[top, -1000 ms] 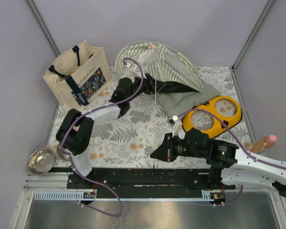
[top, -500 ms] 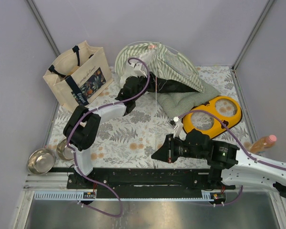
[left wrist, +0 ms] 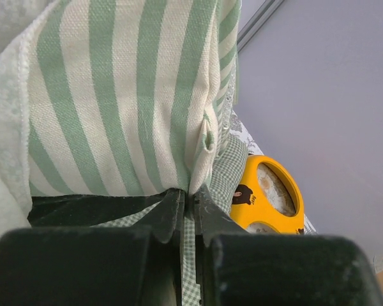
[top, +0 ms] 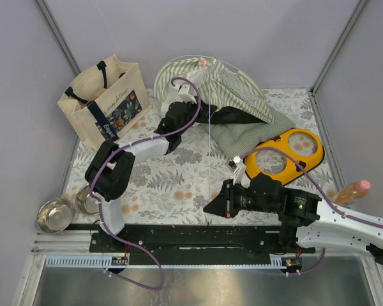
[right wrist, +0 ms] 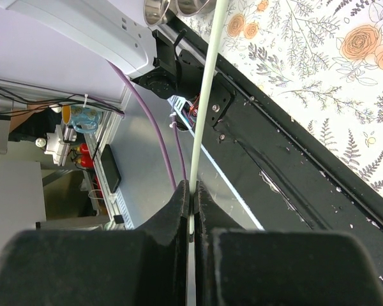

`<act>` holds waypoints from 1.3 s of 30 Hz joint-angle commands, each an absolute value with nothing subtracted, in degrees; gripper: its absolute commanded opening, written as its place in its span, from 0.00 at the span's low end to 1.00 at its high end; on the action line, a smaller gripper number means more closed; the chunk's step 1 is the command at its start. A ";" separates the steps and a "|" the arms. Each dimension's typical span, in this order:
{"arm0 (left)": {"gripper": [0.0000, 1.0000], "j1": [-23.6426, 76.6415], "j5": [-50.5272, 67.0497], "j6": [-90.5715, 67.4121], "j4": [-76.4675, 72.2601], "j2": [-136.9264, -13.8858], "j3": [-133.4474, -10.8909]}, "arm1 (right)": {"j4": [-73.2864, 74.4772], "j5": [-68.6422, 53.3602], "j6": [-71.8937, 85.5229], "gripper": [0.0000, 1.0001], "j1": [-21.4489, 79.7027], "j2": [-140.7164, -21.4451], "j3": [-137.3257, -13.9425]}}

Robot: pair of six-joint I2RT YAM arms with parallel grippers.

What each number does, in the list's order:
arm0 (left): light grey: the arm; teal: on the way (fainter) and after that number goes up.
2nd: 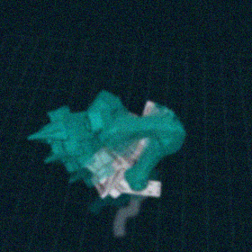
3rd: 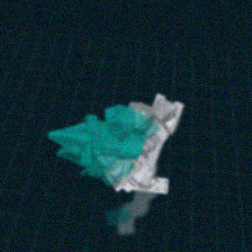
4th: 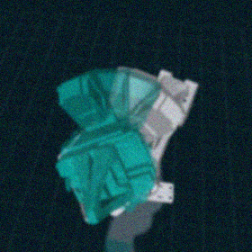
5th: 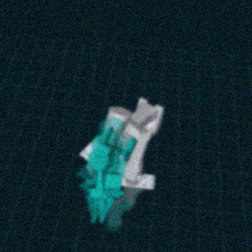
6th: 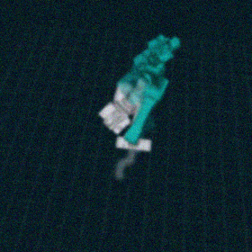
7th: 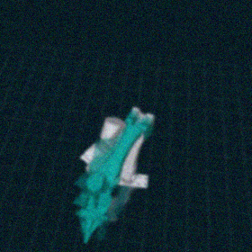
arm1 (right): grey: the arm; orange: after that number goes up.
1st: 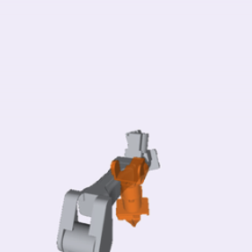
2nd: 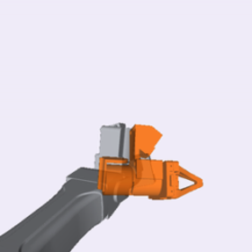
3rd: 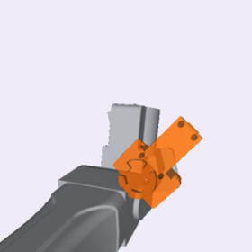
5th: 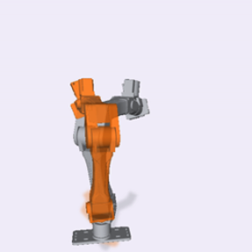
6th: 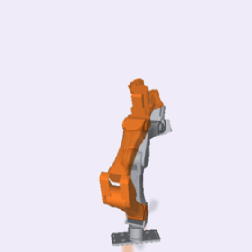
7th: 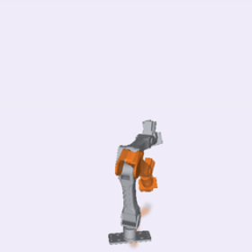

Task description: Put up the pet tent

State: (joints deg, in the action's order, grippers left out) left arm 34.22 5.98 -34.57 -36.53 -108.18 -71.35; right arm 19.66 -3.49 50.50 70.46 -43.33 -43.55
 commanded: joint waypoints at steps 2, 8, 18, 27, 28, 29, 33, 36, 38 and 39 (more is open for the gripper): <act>0.00 33.84 8.43 -33.84 -39.73 -107.49 -73.83 | 16.79 1.22 49.31 0.00 70.75 -41.84 -43.16; 0.00 33.84 13.79 -32.52 -36.74 -102.05 -68.56 | 11.70 5.88 47.46 0.00 70.66 -42.01 -42.10; 0.00 34.01 21.01 -26.02 -29.62 -90.80 -57.75 | 6.24 10.11 46.32 0.00 70.66 -50.44 -45.00; 0.00 34.36 20.92 -22.24 -27.07 -84.29 -48.70 | 11.95 12.74 51.58 0.00 70.49 -52.56 -46.85; 0.00 34.45 21.09 -22.50 -27.07 -83.77 -47.82 | 12.13 13.35 52.03 0.00 70.49 -52.38 -46.58; 0.00 34.54 21.09 -23.20 -27.42 -82.89 -46.33 | 12.13 13.97 52.47 0.00 70.49 -52.03 -46.50; 0.00 34.98 20.04 -26.71 -27.86 -78.67 -41.32 | 11.25 16.26 52.30 0.00 70.40 -52.38 -47.19; 0.00 35.86 18.64 -29.79 -26.03 -73.93 -38.06 | 9.41 17.40 51.77 0.00 70.40 -53.70 -48.34; 0.00 36.91 16.80 -30.85 -22.52 -71.20 -37.01 | 6.87 17.75 51.24 0.00 70.31 -54.49 -49.04; 0.00 37.35 16.53 -31.20 -20.24 -69.71 -36.83 | 5.29 17.93 50.81 0.00 70.40 -55.01 -49.48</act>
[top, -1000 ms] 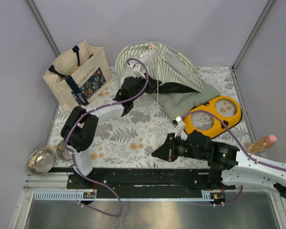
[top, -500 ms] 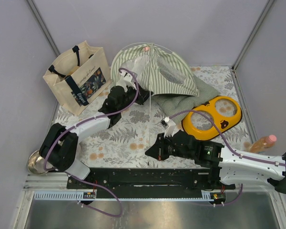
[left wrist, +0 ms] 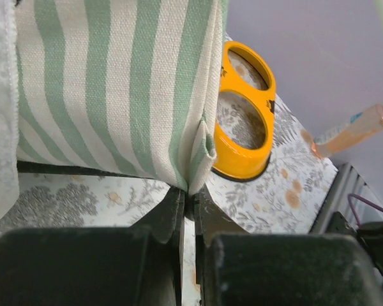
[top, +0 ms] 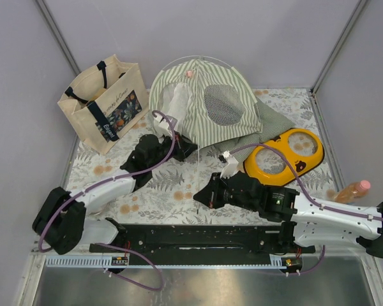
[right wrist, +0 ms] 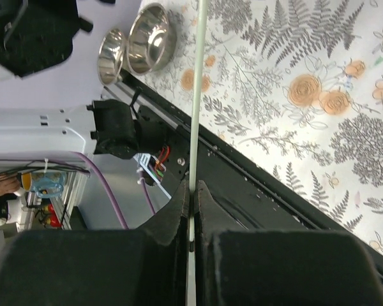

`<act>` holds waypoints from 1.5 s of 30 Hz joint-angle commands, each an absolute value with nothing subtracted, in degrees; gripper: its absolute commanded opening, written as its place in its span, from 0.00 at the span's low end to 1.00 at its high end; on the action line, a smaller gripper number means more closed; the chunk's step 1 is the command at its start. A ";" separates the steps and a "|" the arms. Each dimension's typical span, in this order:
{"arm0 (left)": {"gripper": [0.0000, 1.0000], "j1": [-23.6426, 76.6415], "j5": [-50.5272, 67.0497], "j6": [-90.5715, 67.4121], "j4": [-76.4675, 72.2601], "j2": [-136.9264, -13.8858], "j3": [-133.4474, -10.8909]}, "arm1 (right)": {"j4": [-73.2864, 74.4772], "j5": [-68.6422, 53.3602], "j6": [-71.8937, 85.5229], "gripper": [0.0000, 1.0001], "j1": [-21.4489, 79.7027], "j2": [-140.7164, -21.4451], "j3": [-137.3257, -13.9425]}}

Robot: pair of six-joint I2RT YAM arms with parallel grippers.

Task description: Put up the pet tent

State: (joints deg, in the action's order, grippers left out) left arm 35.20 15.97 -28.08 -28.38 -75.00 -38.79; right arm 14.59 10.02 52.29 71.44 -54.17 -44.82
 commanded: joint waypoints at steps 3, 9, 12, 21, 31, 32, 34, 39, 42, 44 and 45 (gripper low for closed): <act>0.00 38.58 16.44 -31.38 -15.05 -65.58 -34.99 | 1.33 18.72 48.79 0.00 70.23 -56.42 -51.58; 0.00 39.02 17.13 -33.22 -7.48 -57.85 -31.74 | -7.71 20.83 43.86 0.00 70.05 -59.85 -55.81; 0.00 39.11 17.93 -34.54 -5.19 -54.24 -29.71 | -12.55 21.88 42.45 0.00 69.96 -62.22 -56.07; 0.00 39.11 18.46 -35.86 1.30 -45.62 -26.37 | -25.57 29.44 37.10 0.00 69.87 -67.76 -55.81; 0.00 39.20 18.55 -36.12 6.32 -42.19 -26.54 | -30.76 35.42 33.40 0.00 69.87 -70.22 -56.43; 0.00 39.20 18.46 -36.04 7.55 -42.10 -27.07 | -31.11 36.20 33.14 0.00 69.87 -70.40 -56.43; 0.00 39.11 18.72 -36.04 9.22 -41.92 -27.59 | -31.81 36.91 31.91 0.00 69.87 -70.66 -56.78; 0.00 39.11 17.93 -35.68 11.42 -40.43 -26.81 | -32.61 39.02 28.66 0.00 69.87 -71.63 -57.92; 0.00 39.20 17.75 -35.94 12.21 -39.64 -26.19 | -33.22 40.34 25.50 0.00 69.79 -72.33 -58.97; 0.00 39.11 18.10 -36.38 12.30 -39.11 -26.10 | -33.31 41.04 24.26 0.00 69.44 -73.12 -59.94; 0.00 39.11 18.28 -36.56 12.48 -38.94 -26.10 | -33.40 41.04 23.65 0.00 69.43 -73.39 -60.20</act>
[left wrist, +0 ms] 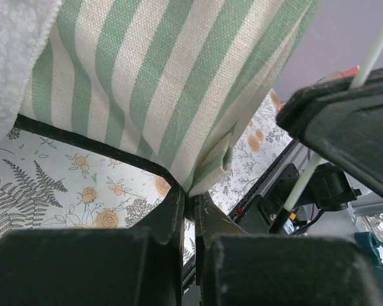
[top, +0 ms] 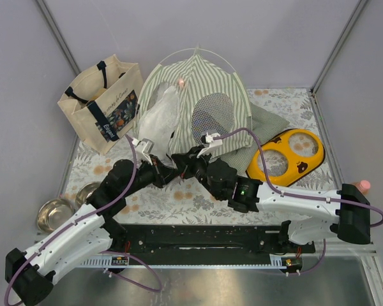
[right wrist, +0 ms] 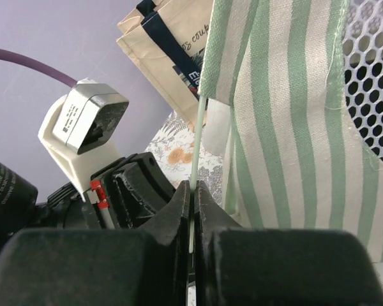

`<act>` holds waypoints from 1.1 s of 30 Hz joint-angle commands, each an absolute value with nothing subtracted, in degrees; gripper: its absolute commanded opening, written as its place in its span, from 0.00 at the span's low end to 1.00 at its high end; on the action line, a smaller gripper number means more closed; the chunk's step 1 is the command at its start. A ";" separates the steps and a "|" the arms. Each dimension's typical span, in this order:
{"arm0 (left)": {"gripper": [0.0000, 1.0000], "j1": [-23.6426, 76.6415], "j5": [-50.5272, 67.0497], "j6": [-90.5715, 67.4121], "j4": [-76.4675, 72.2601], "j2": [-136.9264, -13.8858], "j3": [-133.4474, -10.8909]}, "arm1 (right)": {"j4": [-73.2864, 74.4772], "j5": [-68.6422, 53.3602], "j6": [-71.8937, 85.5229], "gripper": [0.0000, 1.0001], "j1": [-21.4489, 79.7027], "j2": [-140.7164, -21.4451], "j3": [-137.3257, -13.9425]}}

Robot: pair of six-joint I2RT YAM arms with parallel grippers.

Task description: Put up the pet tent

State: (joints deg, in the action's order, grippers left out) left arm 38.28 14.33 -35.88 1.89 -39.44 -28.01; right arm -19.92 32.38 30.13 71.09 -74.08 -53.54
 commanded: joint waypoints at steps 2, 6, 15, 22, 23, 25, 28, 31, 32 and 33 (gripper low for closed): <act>0.00 39.20 18.28 -36.83 13.00 -38.41 -26.02 | -34.10 41.48 22.51 0.00 69.26 -73.83 -60.73; 0.00 39.20 17.05 -36.83 14.32 -37.88 -24.97 | -34.89 42.53 21.01 0.00 68.73 -73.83 -61.17; 0.00 39.11 15.65 -35.77 13.97 -37.00 -23.20 | -37.26 44.12 20.57 0.00 66.89 -75.06 -62.05; 0.00 39.90 15.03 -35.51 13.89 -37.18 -22.85 | -37.44 45.26 20.92 0.00 65.57 -78.04 -65.21; 0.00 39.99 14.94 -35.42 13.89 -37.35 -22.76 | -37.27 45.44 20.83 0.00 65.57 -78.39 -65.82; 0.00 40.08 14.85 -35.42 13.97 -37.53 -22.76 | -37.09 45.62 20.57 0.00 65.13 -79.19 -66.44; 0.00 40.52 14.33 -35.51 14.32 -37.35 -22.76 | -36.91 46.05 21.44 0.00 64.34 -79.72 -66.53; 0.00 40.69 13.98 -35.42 14.41 -37.18 -22.68 | -36.47 46.14 21.80 0.00 63.81 -80.33 -66.80; 0.00 40.69 13.89 -35.51 14.59 -37.26 -22.76 | -36.30 46.23 21.80 0.00 63.63 -80.51 -66.88; 0.00 40.87 13.63 -35.42 14.76 -37.18 -22.76 | -36.12 46.40 22.14 0.00 63.46 -80.86 -66.97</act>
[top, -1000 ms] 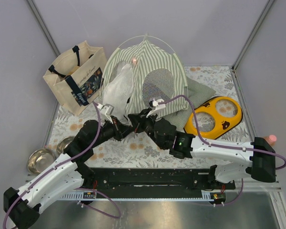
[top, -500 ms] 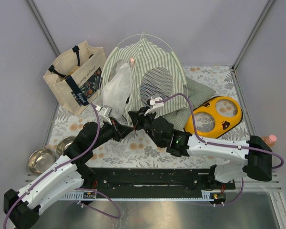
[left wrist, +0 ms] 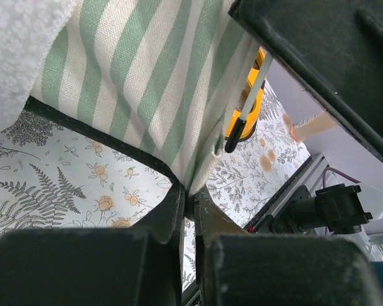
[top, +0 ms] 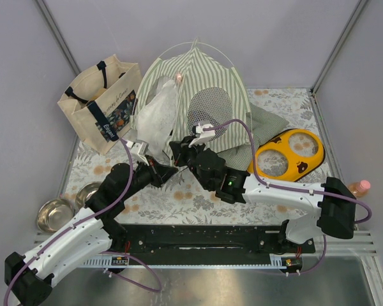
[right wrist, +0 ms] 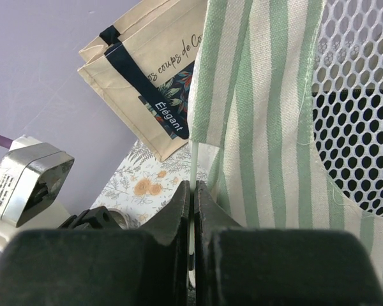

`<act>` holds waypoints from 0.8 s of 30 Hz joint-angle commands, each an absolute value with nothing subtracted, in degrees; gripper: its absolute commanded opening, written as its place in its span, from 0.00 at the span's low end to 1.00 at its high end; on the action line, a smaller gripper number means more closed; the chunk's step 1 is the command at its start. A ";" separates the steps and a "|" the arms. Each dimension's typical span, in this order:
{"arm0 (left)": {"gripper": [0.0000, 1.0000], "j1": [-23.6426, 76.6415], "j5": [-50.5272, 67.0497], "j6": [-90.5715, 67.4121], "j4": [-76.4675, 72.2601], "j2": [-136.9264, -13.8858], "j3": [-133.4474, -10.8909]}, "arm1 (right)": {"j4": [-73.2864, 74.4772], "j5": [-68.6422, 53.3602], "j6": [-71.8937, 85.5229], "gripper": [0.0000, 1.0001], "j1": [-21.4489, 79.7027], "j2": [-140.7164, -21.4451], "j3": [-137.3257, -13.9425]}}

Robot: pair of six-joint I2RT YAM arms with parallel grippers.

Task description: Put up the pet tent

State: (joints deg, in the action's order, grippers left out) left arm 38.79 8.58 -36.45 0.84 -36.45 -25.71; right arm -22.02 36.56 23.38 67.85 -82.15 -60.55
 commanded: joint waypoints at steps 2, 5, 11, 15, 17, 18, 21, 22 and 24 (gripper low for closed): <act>0.00 41.04 13.45 -35.42 14.85 -37.18 -22.76 | -35.95 46.32 22.67 0.00 63.11 -81.38 -67.32; 0.00 41.22 13.19 -35.51 15.20 -37.09 -22.76 | -35.60 46.23 22.76 0.00 63.02 -81.91 -67.76; 0.00 41.22 12.22 -35.16 15.91 -36.48 -23.47 | -35.16 45.88 23.20 0.00 63.02 -81.65 -66.01; 0.00 41.22 11.95 -35.07 16.08 -36.47 -23.73 | -34.72 45.97 23.90 0.00 63.02 -81.04 -64.34; 0.00 41.31 11.78 -34.98 16.17 -36.47 -23.56 | -34.63 46.23 23.82 0.00 63.02 -80.86 -63.90; 0.00 41.31 11.86 -35.07 16.17 -36.47 -23.73 | -34.63 46.14 23.73 0.00 63.10 -80.69 -63.81; 0.00 41.22 11.87 -34.98 16.35 -36.21 -23.73 | -34.45 46.23 23.47 0.00 63.02 -80.86 -63.63; 0.00 41.31 11.78 -34.89 16.52 -36.04 -23.82 | -34.28 46.23 23.47 0.00 63.10 -80.95 -63.63; 0.00 41.22 11.60 -34.89 16.70 -35.77 -23.99 | -34.10 46.14 23.82 0.00 63.02 -80.95 -63.20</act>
State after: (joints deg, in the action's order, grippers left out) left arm 39.59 6.07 -35.97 2.04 -35.99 -25.74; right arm -21.98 36.56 24.64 67.20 -83.77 -61.34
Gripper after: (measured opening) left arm 0.057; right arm 0.025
